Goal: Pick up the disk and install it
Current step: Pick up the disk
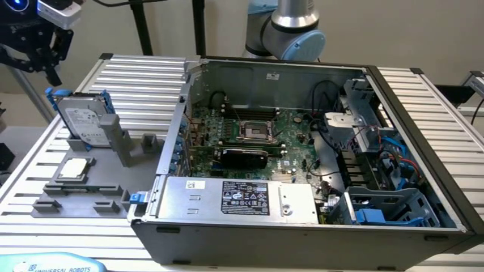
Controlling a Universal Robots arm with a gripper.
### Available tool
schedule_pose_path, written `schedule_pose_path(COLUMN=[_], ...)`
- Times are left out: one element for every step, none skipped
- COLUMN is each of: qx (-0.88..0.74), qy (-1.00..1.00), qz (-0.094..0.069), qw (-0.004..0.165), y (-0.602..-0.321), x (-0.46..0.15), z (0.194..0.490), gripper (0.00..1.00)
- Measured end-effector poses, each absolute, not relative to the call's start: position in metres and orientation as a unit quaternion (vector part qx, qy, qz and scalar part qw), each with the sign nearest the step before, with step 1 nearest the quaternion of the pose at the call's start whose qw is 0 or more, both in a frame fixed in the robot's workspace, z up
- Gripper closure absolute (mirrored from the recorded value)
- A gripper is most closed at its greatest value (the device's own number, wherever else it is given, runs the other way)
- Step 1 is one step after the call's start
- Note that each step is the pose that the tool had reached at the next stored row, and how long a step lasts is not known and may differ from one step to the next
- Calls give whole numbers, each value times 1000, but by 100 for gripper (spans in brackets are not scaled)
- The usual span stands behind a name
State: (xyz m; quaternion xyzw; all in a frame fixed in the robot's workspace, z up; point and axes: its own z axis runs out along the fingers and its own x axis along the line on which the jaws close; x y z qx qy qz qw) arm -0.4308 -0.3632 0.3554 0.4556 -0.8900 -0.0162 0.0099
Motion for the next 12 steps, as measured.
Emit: schedule_pose_path(qx=[464, 472, 479, 488, 496, 503, 511, 519, 527, 534, 542, 550], qy=[-886, -882, -877, -873, -868, -864, -859, -855, -850, -845, -840, -835], qz=[-16, -16, -16, -16, -16, -16, -15, -15, -15, -15, -15, -15], qw=[10, 10, 10, 10, 11, 11, 11, 11, 11, 11, 11, 11], y=[-363, -363, -363, -363, -363, -363, -363, -363, -363, -363, -363, -363], x=[-431, -431, -431, -431, -431, -431, -431, -431, -431, -431, -431, -431], z=[355, 355, 355, 355, 355, 355, 354, 354, 354, 354, 354, 354], gripper=[89, 89, 89, 89, 89, 89, 89, 89, 89, 89, 89, 89])
